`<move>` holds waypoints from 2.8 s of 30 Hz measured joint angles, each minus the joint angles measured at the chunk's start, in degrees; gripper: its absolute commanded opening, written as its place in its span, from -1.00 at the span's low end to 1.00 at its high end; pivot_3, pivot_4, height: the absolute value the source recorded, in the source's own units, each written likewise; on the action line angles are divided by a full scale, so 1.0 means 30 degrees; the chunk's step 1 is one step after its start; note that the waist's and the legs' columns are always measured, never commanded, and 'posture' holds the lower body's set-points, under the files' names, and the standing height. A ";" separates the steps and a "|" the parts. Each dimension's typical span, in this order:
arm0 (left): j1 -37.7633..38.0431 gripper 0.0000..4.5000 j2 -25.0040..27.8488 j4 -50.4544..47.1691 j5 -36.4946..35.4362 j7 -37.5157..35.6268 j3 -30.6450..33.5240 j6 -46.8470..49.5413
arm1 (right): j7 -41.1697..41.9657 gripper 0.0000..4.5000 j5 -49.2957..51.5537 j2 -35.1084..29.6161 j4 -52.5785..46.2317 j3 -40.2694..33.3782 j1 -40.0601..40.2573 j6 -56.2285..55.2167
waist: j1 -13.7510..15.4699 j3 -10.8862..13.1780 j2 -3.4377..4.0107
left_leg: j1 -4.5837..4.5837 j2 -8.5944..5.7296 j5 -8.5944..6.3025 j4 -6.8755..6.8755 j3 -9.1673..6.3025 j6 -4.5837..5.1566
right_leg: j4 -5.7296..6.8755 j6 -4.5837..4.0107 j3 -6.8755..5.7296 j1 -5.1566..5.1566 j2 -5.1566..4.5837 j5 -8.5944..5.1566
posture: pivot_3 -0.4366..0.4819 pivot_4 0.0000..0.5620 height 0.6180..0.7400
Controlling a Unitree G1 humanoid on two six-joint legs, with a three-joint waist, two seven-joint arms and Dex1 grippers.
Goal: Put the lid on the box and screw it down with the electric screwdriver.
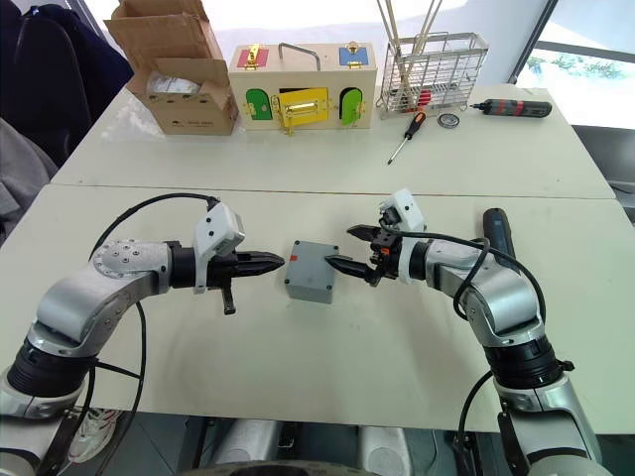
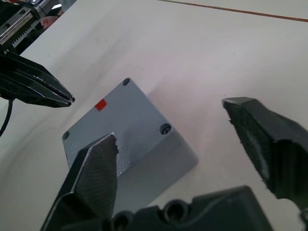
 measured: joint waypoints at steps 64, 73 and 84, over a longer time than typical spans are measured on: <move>-0.2712 -1.00 -0.2753 0.2009 0.2153 -0.1834 -0.3547 -0.3731 | 0.9640 -0.17 -0.6532 -0.9287 1.6412 0.6792 -1.1291 0.7480 | -0.0079 0.0038 0.0173 | -0.0105 -0.0001 -0.0001 0.0025 0.0117 0.0001 | 0.0013 0.0000 0.0038 -0.0148 -0.0022 0.0000 | -0.05 -0.47 0.92; -0.4367 -1.00 -0.1539 0.6526 0.1818 -0.3826 -0.1344 -0.4384 | 0.0855 -0.17 -0.3193 -0.2655 0.6197 -0.9505 -0.9701 0.6694 | -0.0076 -0.0005 0.0121 | -0.0253 0.0005 0.0019 0.0033 0.0070 -0.0036 | 0.0219 -0.0002 -0.0061 -0.0330 -0.0038 0.0004 | -0.05 -0.47 0.92; -0.5207 -1.00 -0.1495 0.6405 0.1507 -0.5166 -0.1721 -0.3193 | -0.4824 -0.17 0.2215 0.6874 -0.3486 -1.2196 -0.4621 0.5874 | -0.0179 -0.0005 0.0130 | -0.0240 -0.0069 0.0042 0.0020 -0.0022 -0.0056 | 0.0307 -0.0003 -0.0031 -0.0339 -0.0051 0.0004 | -0.05 -0.47 0.92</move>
